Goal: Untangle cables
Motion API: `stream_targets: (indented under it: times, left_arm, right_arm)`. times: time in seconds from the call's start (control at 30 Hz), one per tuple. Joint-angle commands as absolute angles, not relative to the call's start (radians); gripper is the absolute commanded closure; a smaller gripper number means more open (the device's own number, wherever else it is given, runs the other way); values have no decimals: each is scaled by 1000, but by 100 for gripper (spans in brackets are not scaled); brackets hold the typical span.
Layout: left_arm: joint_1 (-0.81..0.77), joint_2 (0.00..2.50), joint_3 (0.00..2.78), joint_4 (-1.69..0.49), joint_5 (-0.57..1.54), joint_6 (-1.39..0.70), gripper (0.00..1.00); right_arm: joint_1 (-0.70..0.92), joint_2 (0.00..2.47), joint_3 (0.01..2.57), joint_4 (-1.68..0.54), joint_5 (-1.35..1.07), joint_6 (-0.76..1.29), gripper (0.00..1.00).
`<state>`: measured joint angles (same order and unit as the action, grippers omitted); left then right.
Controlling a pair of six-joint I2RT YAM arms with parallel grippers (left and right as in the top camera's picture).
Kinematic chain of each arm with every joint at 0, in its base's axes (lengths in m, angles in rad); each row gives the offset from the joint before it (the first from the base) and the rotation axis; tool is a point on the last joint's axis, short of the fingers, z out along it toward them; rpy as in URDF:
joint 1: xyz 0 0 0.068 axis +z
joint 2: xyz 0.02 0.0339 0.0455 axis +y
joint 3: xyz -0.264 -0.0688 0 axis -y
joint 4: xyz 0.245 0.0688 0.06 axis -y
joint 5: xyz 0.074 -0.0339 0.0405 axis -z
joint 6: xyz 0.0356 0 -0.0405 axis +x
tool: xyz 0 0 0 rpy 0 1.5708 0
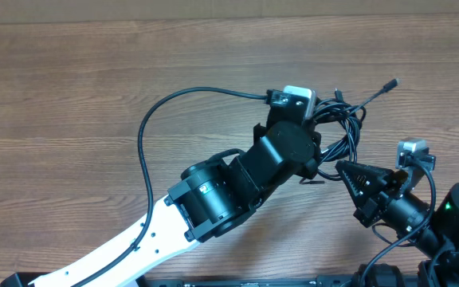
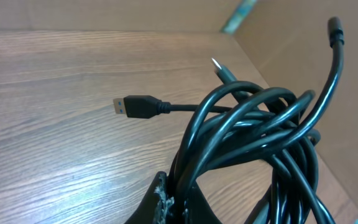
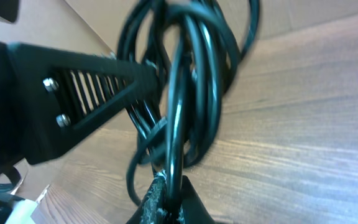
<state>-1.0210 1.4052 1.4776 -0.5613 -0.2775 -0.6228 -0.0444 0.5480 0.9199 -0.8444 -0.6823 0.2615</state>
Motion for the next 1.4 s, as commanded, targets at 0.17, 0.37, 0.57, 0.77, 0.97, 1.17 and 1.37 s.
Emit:
stream_targets:
  times: [0.17,0.37,0.57,0.77,0.97,1.17,1.37]
  left_arm:
    - [-1020,1393,1506,-577,-466,-862,96]
    - [-1019,1393,1506,-577,-483,-940,96]
    - [-1019,1393,1506,-580,-492,-949,96]
    - [-1019,1393,1506,-621,-509,-943,96]
    - [-1019,1393,1506,-624,-508,-911,96]
    - [-1020,1393,1506,-624,-497,-893,96]
    - [-1021,1393,1506,-616,-443,-886,96]
  right_arm:
    - [-39,545,931,-937,-701,257,96]
    - [-39,545,931,-995,-701,257,96]
    - [-39,545,931,-1024,-700,258,96]
    - [-39,545,931,-1024,-700,258,0]
    - [-39,545,931,-1018,-701,293,0]
    - [-39,545,931,-941,-701,392,16]
    - [-39,545,931,-811,-724,599,25]
